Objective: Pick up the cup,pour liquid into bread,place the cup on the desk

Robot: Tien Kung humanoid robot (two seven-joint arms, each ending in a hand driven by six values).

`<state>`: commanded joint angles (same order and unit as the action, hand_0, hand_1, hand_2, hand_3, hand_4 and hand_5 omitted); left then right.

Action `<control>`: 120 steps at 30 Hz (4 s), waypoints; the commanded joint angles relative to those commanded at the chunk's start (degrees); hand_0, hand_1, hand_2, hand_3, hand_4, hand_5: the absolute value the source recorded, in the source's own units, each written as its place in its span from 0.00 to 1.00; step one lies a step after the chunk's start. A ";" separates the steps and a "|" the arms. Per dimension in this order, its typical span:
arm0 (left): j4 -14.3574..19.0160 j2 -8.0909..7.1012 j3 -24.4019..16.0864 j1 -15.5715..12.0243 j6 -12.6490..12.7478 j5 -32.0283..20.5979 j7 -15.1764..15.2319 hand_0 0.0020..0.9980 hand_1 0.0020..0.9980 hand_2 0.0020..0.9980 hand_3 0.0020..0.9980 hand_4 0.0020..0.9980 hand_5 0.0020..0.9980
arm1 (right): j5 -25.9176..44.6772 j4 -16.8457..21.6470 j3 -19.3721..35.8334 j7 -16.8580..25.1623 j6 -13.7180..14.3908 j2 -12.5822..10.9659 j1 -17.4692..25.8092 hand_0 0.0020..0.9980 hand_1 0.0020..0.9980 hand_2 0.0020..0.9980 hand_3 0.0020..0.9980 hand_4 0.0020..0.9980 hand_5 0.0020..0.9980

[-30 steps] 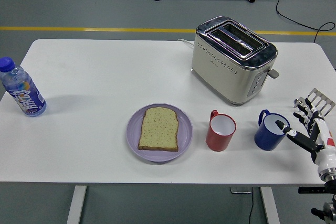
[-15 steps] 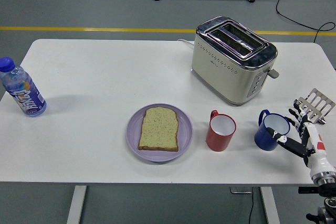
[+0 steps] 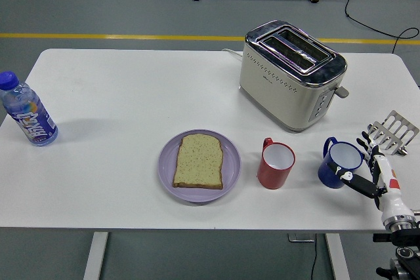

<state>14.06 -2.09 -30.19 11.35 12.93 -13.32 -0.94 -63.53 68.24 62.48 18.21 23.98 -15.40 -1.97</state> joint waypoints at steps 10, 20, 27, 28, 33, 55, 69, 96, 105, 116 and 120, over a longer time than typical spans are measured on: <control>0.02 -0.22 -0.11 0.21 0.12 0.05 0.02 0.69 0.76 0.77 0.61 0.40 1.00 | 0.68 -1.33 -1.45 -0.55 0.81 0.38 -0.72 1.00 0.86 0.95 1.00 1.00 0.25; 0.01 -0.35 0.30 0.24 0.15 -0.94 0.41 0.69 0.76 0.77 0.61 0.40 1.00 | 2.39 -2.88 -3.58 -0.27 1.80 0.50 -2.26 1.00 0.85 0.94 1.00 1.00 0.24; 0.05 -0.39 0.43 0.29 0.17 -1.02 0.44 0.69 0.76 0.77 0.61 0.40 1.00 | 2.98 -4.23 -4.25 -0.06 1.82 0.86 -3.56 0.99 0.84 0.94 1.00 1.00 0.24; 0.05 -0.40 0.47 0.29 0.17 -1.11 0.45 0.69 0.76 0.77 0.61 0.40 1.00 | 3.11 -4.53 -4.41 -0.03 1.82 0.93 -3.80 0.99 0.84 0.94 1.00 1.00 0.24; 0.10 -0.41 0.34 0.30 0.30 -0.86 0.35 0.69 0.76 0.77 0.61 0.40 1.00 | 3.49 -5.72 -4.95 0.24 2.00 1.25 -4.54 0.99 0.84 0.94 1.00 1.00 0.23; 0.18 -0.22 -0.90 -0.07 0.71 1.21 -0.26 0.69 0.76 0.77 0.61 0.40 1.00 | 4.19 -8.15 -5.44 1.08 2.98 2.10 -6.01 0.98 0.82 0.93 1.00 0.99 0.21; 0.14 -0.26 -0.04 -0.10 0.51 -0.13 0.14 0.69 0.76 0.77 0.61 0.40 1.00 | 6.78 -8.98 -5.82 2.32 3.42 2.39 -6.72 0.96 0.78 0.89 0.95 0.97 0.21; 0.16 -0.41 0.92 0.05 0.34 -1.56 0.67 0.69 0.76 0.77 0.61 0.40 1.00 | 13.08 -10.75 -6.92 5.02 3.05 2.51 -7.99 0.81 0.68 0.74 0.80 0.81 0.08; 0.16 -0.39 1.01 0.14 0.31 -1.65 0.69 0.69 0.76 0.77 0.61 0.40 1.00 | 15.41 -11.76 -7.75 6.56 1.82 2.48 -8.91 0.76 0.65 0.70 0.76 0.76 0.03; 0.19 -0.37 0.98 0.11 0.39 -1.56 0.67 0.69 0.76 0.77 0.61 0.40 1.00 | 16.71 -12.62 -8.18 7.26 1.64 2.52 -9.20 0.73 0.62 0.67 0.74 0.75 0.03; 0.20 -0.32 0.64 0.06 0.48 -1.03 0.51 0.69 0.76 0.77 0.61 0.40 1.00 | 16.94 -12.58 -8.04 7.54 1.72 2.52 -9.06 0.73 0.62 0.67 0.74 0.75 0.03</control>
<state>14.26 -2.41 -29.55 11.41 13.42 -14.35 -0.43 -46.59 55.66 54.45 25.75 25.69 -12.88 -11.03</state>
